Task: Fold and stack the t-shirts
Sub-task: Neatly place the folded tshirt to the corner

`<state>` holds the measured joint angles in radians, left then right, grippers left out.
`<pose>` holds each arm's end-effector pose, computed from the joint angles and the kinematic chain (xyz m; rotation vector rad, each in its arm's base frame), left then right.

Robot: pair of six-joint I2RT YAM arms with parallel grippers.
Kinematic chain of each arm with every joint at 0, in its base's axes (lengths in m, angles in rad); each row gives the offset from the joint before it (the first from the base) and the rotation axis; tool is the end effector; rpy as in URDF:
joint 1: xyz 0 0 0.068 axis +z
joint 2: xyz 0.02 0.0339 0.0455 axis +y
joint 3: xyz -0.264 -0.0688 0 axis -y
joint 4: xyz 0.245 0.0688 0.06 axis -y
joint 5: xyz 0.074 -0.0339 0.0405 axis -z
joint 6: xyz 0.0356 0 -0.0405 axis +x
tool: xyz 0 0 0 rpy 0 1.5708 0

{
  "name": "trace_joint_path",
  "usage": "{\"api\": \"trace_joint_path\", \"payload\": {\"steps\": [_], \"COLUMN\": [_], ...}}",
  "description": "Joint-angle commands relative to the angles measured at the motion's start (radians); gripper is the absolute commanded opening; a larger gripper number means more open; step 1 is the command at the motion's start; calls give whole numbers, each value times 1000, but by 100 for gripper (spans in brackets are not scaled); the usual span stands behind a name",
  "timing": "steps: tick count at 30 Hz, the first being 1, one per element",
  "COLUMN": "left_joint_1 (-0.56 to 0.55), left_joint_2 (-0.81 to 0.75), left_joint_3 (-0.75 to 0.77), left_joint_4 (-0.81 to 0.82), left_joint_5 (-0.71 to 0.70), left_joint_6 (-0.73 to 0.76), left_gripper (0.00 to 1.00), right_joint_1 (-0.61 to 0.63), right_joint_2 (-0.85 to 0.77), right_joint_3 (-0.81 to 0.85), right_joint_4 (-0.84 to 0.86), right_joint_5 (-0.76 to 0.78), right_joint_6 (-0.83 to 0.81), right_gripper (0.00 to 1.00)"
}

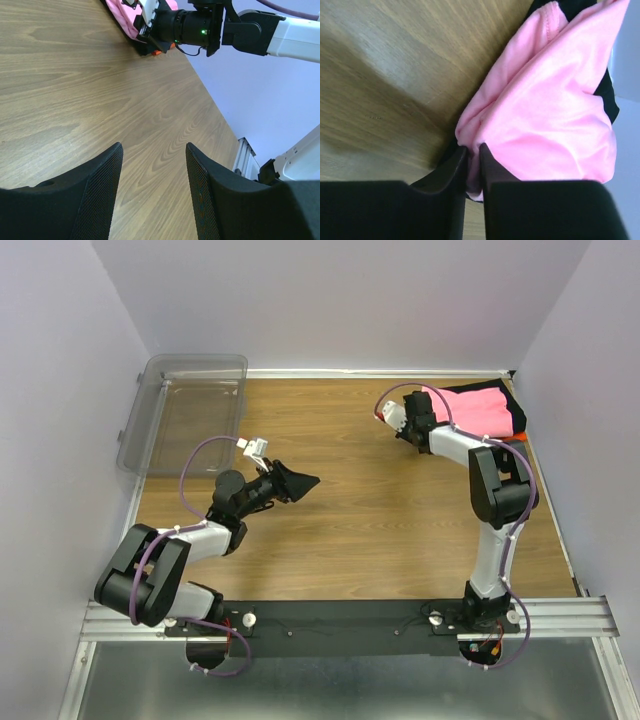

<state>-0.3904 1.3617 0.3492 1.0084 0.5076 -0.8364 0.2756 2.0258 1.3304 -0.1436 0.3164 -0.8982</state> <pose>0.2255 -0.1115 0.1953 0.0521 1.7459 -1.3282 0.4212 0.1076 0.1595 -1.2363 2.1303 -0.6619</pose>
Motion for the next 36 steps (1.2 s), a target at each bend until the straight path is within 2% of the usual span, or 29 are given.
{"api": "trace_joint_path", "payload": {"steps": [1,2,7,13,19,22,23,24,27,30,34,36], "left_joint_1": [-4,-2,-7,-21,-28,-30,-30,-30,-30,-30,-30,-30], "left_joint_2": [8,10,27,69,103,114,117,125,140,145,140,137], "left_joint_3": [11,13,30,71,86,83,85,85,86,82,76,76], "left_joint_4": [35,35,38,47,68,81,82,84,93,104,107,105], "left_joint_5": [23,23,28,46,52,57,58,63,72,80,80,83], "left_joint_6": [2,3,-1,-7,-16,-20,-20,-20,-23,-24,-15,-12], "left_gripper": [61,61,61,61,61,61,61,61,61,61,61,61], "right_joint_1": [7,7,2,-9,-9,-10,-12,-15,-24,-32,-93,-179], "right_joint_2": [-15,-22,-94,-144,-196,-214,-216,-211,-205,-232,-288,-291], "right_joint_3": [26,29,67,101,32,-32,-43,-63,-89,-109,-45,32], "right_joint_4": [30,30,30,29,7,7,7,6,1,-17,-50,-76], "right_joint_5": [24,23,-13,-46,-99,-111,-109,-111,-132,-189,-263,-312], "right_joint_6": [35,41,103,151,130,93,88,87,87,120,260,387], "right_gripper": [18,13,1,1,1,7,15,18,42,70,73,73]}}
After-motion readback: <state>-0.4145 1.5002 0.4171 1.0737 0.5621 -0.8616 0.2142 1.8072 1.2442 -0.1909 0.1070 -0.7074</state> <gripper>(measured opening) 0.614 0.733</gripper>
